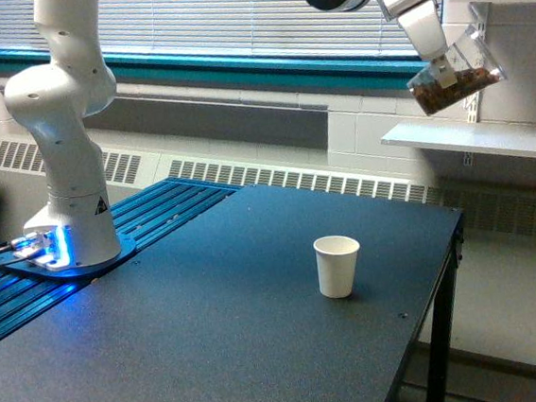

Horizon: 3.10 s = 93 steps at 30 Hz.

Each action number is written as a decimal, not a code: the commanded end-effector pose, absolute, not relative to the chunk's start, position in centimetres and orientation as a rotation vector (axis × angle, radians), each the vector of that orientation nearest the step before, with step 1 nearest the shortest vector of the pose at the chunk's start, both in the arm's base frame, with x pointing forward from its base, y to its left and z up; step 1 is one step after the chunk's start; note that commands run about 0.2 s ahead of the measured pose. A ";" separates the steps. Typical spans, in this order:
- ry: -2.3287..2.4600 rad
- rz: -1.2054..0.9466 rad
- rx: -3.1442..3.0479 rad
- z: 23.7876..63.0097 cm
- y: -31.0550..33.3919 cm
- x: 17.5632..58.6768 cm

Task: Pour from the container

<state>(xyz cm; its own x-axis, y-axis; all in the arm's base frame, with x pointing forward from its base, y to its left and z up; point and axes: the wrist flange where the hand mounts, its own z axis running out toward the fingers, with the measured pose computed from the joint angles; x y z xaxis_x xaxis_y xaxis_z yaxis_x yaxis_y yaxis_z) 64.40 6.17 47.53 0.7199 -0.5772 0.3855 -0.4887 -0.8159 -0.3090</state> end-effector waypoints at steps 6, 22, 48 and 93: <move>0.759 -0.721 -2.742 47.5 9.9 63.5; 0.717 -0.772 -2.791 46.0 7.2 61.5; 0.649 -0.742 -2.924 40.9 1.1 54.3; 0.574 -0.471 -3.121 31.1 0.3 43.8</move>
